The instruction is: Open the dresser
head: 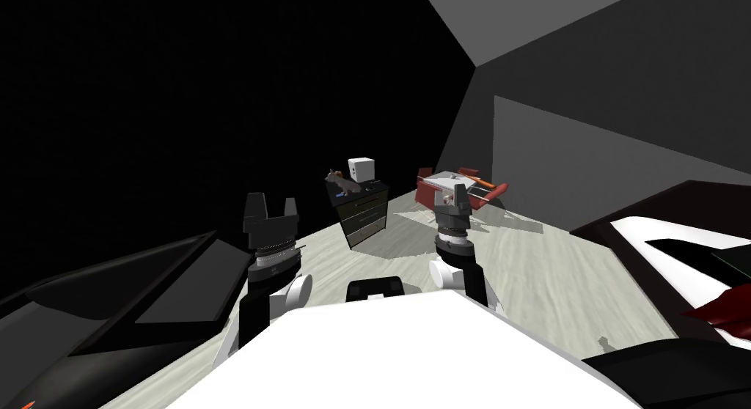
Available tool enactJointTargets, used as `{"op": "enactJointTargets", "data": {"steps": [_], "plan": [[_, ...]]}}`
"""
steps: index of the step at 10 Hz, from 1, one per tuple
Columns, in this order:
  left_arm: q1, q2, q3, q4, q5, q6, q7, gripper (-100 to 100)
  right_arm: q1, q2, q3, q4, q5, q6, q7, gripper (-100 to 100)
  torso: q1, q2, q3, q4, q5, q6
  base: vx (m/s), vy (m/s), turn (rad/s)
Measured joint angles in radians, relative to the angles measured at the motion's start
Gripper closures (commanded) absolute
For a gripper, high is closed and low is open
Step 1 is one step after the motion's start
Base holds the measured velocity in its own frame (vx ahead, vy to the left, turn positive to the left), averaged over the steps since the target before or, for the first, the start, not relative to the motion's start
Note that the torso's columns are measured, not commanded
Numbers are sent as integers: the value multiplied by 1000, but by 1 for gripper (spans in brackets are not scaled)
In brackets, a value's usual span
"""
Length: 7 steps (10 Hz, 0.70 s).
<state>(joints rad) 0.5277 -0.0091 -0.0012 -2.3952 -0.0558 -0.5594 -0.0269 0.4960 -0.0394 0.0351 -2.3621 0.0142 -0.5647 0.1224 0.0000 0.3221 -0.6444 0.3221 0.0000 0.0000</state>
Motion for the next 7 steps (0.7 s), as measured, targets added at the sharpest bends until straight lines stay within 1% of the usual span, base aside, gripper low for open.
{"op": "enactJointTargets", "data": {"steps": [4,5,6,7], "plan": [[0,0,0,0,0,0,0,0,0,0,0,0,0,0,0,0,0,296,-590,295,0,0,0,0,0],[0,0,0,0,0,0,0,-100,0,0,0,0,0,0,0,0,0,369,-738,369,0,0,26,-12,14],[1,24,1,5,2,-3,2,-100,0,0,0,0,0,0,0,0,0,402,-807,402,0,0,45,-29,31],[-4,52,5,19,5,-11,5,-100,0,0,0,0,0,0,0,0,-1,410,-827,411,0,0,59,-47,32]]}}
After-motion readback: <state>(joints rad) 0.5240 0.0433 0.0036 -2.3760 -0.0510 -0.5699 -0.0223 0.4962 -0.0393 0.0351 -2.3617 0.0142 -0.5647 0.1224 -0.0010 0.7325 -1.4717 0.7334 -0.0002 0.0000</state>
